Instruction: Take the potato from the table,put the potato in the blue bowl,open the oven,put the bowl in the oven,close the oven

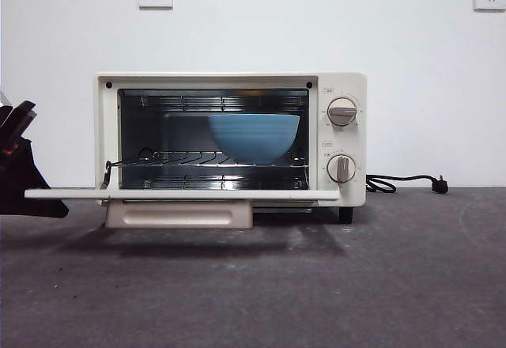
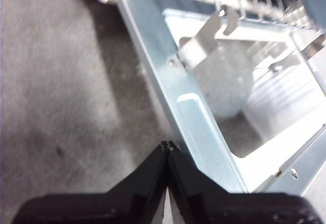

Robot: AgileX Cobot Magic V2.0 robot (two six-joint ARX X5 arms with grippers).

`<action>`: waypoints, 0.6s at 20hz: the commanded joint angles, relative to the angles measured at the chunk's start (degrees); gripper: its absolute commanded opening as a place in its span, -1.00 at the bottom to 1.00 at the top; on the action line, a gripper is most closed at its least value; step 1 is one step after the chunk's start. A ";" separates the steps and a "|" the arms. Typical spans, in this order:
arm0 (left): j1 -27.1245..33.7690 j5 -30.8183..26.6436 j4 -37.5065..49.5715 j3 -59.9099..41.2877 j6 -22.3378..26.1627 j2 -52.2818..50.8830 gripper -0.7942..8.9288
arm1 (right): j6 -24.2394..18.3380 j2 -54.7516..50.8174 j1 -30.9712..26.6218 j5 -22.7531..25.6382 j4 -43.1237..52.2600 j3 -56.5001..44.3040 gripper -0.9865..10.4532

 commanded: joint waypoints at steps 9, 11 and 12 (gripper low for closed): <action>-0.33 6.62 14.25 -0.15 -10.71 -0.96 -0.85 | 0.59 -0.02 0.09 0.11 0.37 0.00 -0.54; -0.33 6.56 18.14 -0.15 -13.16 -1.05 -0.85 | 0.59 0.07 0.09 0.11 0.37 0.00 -0.54; -0.35 6.56 20.39 -0.15 -14.64 -1.05 -0.85 | 0.57 0.07 0.09 0.09 0.37 0.00 -0.54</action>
